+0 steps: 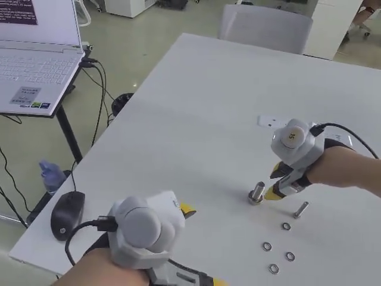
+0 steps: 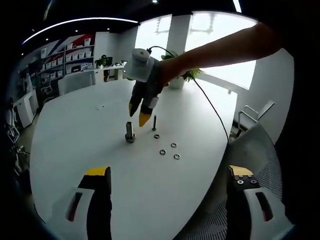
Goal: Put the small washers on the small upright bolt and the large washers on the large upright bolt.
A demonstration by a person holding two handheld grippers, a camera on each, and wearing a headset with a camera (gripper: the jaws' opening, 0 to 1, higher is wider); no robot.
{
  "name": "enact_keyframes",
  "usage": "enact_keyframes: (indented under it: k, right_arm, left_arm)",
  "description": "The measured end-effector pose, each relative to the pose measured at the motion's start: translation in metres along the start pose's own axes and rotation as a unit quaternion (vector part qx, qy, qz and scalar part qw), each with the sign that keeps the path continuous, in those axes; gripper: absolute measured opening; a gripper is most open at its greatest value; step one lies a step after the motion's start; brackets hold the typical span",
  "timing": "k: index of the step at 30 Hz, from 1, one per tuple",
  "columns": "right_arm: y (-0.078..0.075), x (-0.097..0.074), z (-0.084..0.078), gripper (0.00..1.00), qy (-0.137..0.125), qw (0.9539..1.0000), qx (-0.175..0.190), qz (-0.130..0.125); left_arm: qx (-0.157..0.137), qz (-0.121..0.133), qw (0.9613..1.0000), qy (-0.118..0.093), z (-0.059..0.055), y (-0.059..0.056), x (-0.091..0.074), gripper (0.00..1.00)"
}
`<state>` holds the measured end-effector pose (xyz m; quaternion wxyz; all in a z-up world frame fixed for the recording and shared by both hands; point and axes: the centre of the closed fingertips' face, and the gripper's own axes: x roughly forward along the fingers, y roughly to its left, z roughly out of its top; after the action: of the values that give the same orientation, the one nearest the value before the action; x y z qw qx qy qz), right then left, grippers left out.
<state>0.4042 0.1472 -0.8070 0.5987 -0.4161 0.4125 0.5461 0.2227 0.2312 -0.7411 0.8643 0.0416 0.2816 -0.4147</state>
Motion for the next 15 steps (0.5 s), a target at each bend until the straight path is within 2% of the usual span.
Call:
enact_keyframes:
  k: [4, 7, 10, 15]
  right_arm:
    - [0.002, -0.009, -0.009, 0.38, 0.000, 1.0000, -0.001, -0.004]
    - [0.004, -0.014, -0.015, 0.38, -0.001, 1.0000, -0.005, -0.007]
    - [0.006, -0.016, -0.022, 0.38, -0.003, 1.0000, -0.004, -0.005]
    - [0.010, -0.021, -0.033, 0.38, 0.001, 0.9999, -0.013, -0.003]
  left_arm:
    - [0.012, 0.000, 0.9998, 0.015, -0.005, 0.001, 0.002, 0.99]
    - [0.006, 0.000, 0.9999, 0.016, -0.005, 0.002, 0.002, 1.00]
    - [0.000, -0.004, 1.0000, 0.008, -0.001, 0.000, 0.001, 1.00]
    - [-0.002, 0.003, 0.9998, 0.020, -0.007, 0.001, 0.001, 1.00]
